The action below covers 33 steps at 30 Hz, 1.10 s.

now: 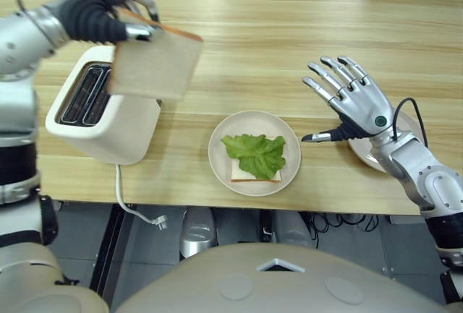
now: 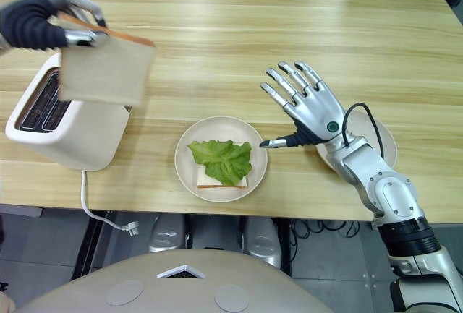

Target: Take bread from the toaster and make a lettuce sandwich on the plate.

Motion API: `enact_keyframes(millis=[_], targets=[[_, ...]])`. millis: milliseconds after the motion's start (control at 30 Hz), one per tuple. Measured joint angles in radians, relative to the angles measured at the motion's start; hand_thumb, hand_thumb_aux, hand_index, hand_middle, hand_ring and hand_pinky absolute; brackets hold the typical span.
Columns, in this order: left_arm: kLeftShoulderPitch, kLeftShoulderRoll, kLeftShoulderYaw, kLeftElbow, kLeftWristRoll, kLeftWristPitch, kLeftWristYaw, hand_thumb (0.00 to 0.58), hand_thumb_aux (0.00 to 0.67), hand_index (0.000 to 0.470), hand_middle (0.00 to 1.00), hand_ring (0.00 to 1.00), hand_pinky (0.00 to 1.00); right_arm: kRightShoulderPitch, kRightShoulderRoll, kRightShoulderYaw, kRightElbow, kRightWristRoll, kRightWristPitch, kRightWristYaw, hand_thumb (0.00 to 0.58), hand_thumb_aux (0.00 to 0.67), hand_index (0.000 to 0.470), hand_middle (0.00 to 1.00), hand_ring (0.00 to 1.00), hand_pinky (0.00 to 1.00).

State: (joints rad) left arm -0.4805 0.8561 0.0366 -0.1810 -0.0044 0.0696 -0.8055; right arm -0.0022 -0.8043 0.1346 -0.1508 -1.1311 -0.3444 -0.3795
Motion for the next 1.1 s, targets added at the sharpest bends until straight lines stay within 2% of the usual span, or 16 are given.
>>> enact_keyframes(millis=[200,467,767,1100], targets=[[0.064,-0.165,-0.122,-0.040,-0.036,0.041,0.000,0.580,0.670,0.460,1.00,1.00,1.00,-0.037,-0.001,-0.003,0.060,0.051,-0.021,-0.004,0.000,0.000,0.000,0.00,0.00,0.00],[0.140,-0.352,-0.238,0.041,-0.035,0.018,0.033,0.580,0.670,0.460,1.00,1.00,1.00,-0.064,-0.018,-0.005,0.098,0.084,-0.039,-0.004,0.000,0.000,0.000,0.00,0.00,0.00],[0.210,-0.499,-0.270,0.147,-0.056,-0.016,0.062,0.580,0.670,0.460,1.00,1.00,1.00,-0.069,-0.029,-0.006,0.102,0.092,-0.047,-0.004,0.000,0.000,0.000,0.00,0.00,0.00],[0.213,-0.638,-0.231,0.330,-0.134,-0.057,0.092,0.580,0.670,0.460,1.00,1.00,1.00,-0.094,-0.033,-0.005,0.136,0.091,-0.049,-0.007,0.000,0.000,0.000,0.00,0.00,0.00]])
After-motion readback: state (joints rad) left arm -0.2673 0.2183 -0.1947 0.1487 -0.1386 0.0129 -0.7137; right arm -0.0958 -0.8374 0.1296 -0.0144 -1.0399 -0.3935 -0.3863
